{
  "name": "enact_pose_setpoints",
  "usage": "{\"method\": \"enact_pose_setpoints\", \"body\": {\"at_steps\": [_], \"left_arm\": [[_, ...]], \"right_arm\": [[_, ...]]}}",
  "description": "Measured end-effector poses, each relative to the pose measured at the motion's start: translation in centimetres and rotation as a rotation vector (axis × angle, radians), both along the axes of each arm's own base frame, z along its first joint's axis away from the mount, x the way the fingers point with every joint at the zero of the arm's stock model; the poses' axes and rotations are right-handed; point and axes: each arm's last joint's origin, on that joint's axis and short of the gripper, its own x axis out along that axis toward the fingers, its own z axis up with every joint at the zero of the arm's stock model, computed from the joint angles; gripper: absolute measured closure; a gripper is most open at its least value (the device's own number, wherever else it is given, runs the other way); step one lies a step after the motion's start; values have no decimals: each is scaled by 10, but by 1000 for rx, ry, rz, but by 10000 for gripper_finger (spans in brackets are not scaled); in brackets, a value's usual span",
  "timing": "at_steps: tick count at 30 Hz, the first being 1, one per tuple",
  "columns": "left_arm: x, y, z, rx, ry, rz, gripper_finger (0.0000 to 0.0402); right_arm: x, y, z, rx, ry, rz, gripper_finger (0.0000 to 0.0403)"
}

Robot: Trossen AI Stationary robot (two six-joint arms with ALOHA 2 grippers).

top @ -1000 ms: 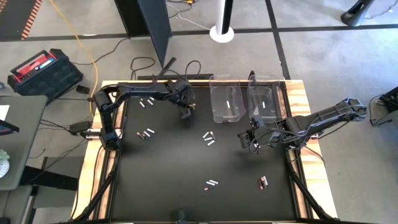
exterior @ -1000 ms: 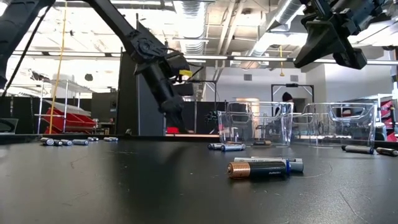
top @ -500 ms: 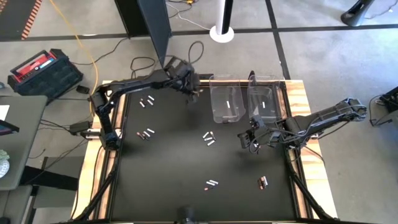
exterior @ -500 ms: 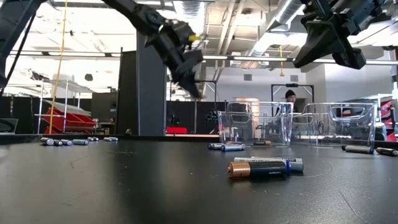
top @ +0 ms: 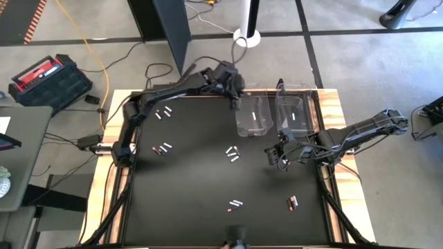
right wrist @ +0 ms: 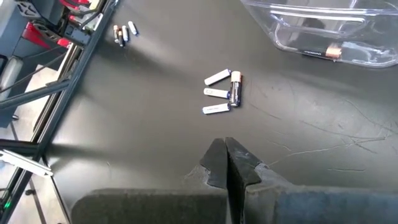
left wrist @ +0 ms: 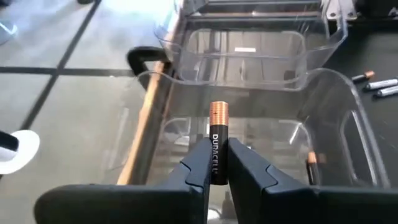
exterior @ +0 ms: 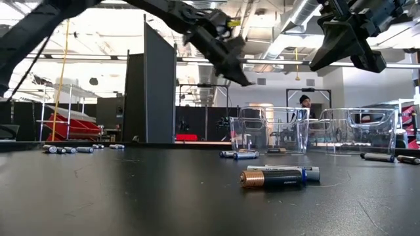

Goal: Sort batteries
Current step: Put the black battery into the left transparent bin

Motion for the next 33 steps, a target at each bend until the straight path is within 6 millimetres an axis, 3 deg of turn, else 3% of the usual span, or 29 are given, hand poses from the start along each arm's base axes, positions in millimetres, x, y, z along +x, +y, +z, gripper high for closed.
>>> {"method": "enact_pose_setpoints", "body": {"at_steps": [6,12,21,33], "left_arm": [[33,1,-33,-49,72,-17,366],[49,-1,-64,-95,173,-35,366],[50,-3,-64,-99,163,-23,358],[50,-4,-63,-89,169,-25,278]], "right_arm": [[0,0,0,1,-1,0,394],[0,0,0,1,-3,1,394],[0,1,1,3,-9,2,394],[1,1,1,5,-14,2,394]]}}
